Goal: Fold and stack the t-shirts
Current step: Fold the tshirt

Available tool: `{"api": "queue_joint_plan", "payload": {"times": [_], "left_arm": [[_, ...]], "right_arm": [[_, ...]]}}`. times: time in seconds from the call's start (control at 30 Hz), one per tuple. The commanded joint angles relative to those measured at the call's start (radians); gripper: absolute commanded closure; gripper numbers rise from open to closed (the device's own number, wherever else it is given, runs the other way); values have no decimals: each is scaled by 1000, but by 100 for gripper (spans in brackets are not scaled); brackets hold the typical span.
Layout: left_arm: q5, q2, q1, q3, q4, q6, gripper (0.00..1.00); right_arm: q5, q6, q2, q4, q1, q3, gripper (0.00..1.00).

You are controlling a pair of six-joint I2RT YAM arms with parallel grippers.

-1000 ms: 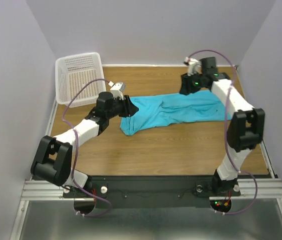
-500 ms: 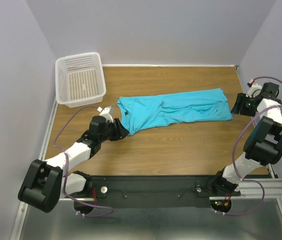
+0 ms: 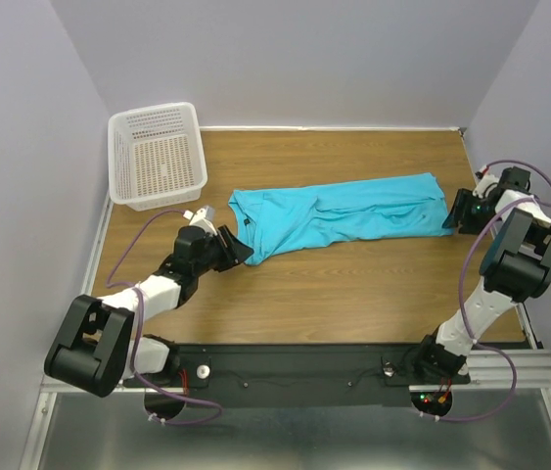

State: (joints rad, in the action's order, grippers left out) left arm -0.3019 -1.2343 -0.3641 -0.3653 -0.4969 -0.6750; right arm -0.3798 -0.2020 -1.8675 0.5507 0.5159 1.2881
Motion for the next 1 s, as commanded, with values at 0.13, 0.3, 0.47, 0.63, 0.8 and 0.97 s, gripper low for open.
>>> {"api": "queue_joint_plan", "payload": {"times": [0.13, 0.3, 0.47, 0.63, 0.8, 0.97], "left_arm": [[-3, -24, 13, 20, -78, -32, 44], [20, -19, 16, 29, -68, -37, 44], [58, -8, 19, 35, -32, -52, 44], [75, -34, 21, 32, -8, -75, 44], [52, -76, 22, 14, -17, -74, 44], [20, -125, 19, -7, -17, -61, 44]], "right_arm": [[-45, 47, -33, -43, 1, 27, 46], [-44, 49, -44, -43, 1, 27, 59], [-27, 49, -45, -49, 1, 24, 71], [-18, 52, -44, -64, 1, 11, 83], [-11, 47, -39, -71, 1, 5, 92], [-11, 46, -42, -75, 1, 8, 97]]}}
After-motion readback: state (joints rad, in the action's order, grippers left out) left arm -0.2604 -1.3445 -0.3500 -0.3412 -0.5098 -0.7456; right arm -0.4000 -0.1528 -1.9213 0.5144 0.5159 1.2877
